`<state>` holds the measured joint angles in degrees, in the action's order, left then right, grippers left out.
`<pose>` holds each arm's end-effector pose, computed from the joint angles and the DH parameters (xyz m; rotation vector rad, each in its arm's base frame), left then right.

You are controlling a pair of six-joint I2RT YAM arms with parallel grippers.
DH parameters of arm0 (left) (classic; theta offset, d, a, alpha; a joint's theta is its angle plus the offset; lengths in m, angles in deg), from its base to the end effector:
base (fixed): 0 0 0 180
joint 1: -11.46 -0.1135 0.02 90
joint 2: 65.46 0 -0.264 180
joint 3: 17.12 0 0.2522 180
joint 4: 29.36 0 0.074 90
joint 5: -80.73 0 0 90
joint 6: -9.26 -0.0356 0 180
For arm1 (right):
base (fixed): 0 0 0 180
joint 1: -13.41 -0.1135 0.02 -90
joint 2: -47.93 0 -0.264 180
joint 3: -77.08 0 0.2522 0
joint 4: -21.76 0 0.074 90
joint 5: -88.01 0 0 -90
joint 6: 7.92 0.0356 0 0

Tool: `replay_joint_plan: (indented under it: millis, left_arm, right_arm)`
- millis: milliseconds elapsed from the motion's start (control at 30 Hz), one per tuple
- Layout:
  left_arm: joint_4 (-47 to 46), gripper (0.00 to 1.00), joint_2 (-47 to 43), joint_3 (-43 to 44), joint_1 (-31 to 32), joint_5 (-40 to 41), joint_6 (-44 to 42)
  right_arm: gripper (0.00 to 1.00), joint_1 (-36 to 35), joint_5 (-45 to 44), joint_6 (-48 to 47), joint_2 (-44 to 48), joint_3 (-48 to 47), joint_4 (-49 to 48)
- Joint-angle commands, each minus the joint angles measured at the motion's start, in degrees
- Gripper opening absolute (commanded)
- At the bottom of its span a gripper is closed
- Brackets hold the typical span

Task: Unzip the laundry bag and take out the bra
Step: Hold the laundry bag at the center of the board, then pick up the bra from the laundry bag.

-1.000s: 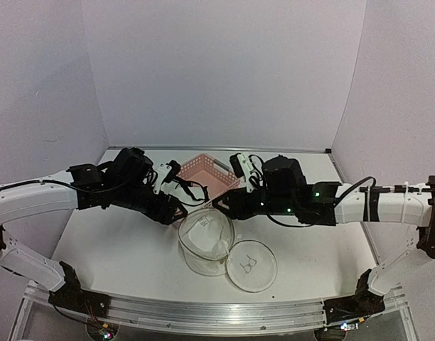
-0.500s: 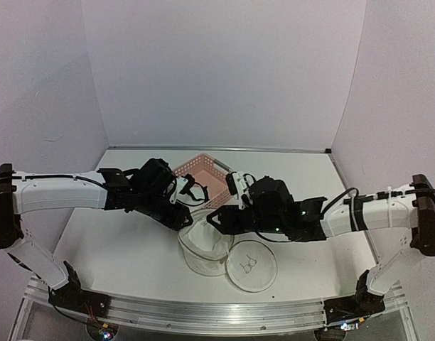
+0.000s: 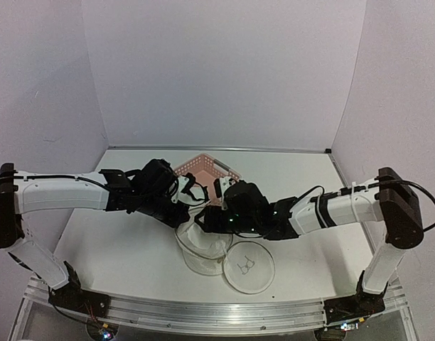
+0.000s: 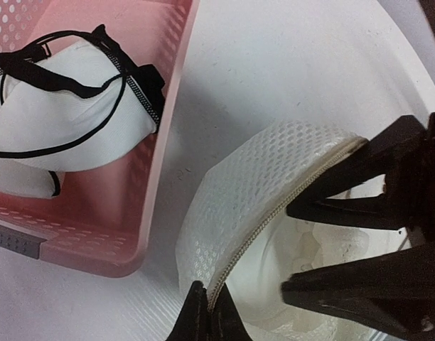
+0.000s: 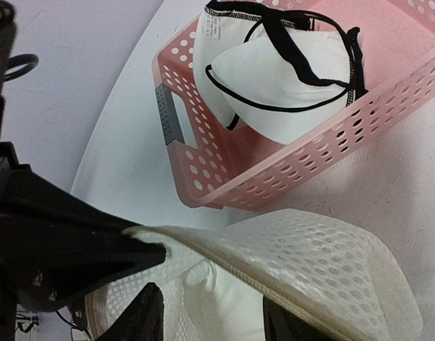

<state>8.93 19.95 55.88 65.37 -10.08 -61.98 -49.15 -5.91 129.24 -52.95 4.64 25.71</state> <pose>0.1849 -0.2545 0.2376 0.7736 2.4213 -0.5522 0.1791 0.3397 0.1940 -0.2679 2.3076 0.9987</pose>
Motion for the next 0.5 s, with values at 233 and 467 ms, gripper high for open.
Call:
replay_joint_plan:
  millis: [233, 467]
  left_arm:
    - [-5.2, 0.0, -3.96, -1.96, 2.93, 0.1, 4.5]
    - [-5.99, 0.0, -3.76, -2.34, 4.99, 0.29, 5.79]
  right_arm:
    - [0.53, -0.22, -1.71, 7.29, -5.14, -2.44, -3.36]
    - [0.55, -0.22, -5.74, 7.99, -8.19, -3.43, -4.3]
